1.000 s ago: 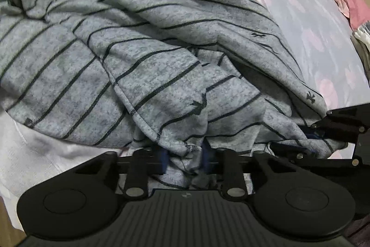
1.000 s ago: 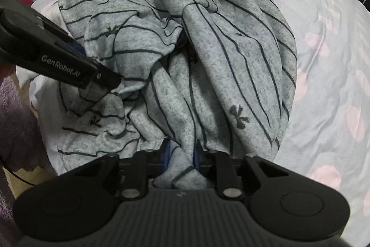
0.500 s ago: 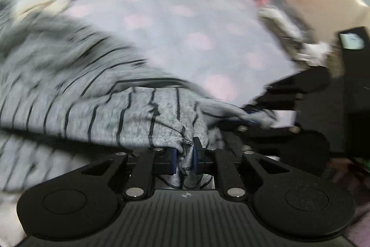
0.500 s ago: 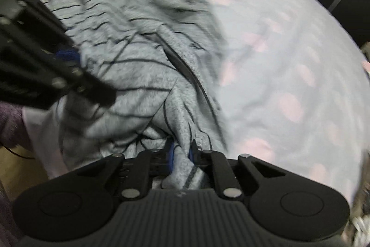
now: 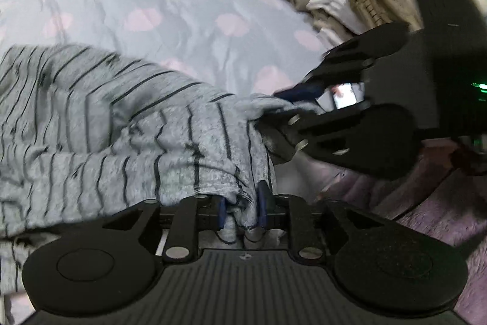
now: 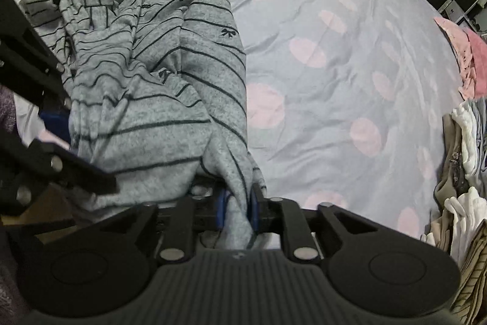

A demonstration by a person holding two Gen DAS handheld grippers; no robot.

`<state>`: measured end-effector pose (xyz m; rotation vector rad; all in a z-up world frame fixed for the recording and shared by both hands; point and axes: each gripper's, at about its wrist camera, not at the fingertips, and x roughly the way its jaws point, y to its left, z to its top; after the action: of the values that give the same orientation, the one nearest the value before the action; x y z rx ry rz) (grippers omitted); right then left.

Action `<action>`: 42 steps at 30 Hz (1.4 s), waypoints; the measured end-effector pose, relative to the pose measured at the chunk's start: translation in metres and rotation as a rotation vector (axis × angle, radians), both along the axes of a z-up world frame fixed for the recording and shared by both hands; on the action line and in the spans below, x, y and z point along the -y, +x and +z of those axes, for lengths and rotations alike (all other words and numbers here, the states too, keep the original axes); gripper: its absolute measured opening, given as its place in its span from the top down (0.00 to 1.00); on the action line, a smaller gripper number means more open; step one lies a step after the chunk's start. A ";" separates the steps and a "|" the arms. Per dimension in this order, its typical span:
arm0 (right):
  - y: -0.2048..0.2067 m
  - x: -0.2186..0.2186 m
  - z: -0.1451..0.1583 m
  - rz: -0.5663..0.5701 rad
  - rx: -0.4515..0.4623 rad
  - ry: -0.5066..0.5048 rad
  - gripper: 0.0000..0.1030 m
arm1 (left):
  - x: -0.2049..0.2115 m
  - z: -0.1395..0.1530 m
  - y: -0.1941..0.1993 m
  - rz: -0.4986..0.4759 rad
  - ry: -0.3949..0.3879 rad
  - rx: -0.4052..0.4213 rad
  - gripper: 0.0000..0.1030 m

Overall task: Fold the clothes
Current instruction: 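Lay the shirt down on the sheet and open both grippers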

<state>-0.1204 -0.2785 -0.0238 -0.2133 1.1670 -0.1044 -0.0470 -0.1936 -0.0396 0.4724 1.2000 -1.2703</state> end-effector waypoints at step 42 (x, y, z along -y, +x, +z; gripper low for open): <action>0.173 -0.131 -0.039 0.342 0.063 0.072 0.92 | -0.136 -0.039 0.148 0.475 0.200 0.139 0.45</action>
<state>0.0528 -0.1475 -0.0633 -0.3400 1.0552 0.2301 0.1006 -0.0579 -0.0791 0.3830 1.2351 -0.7058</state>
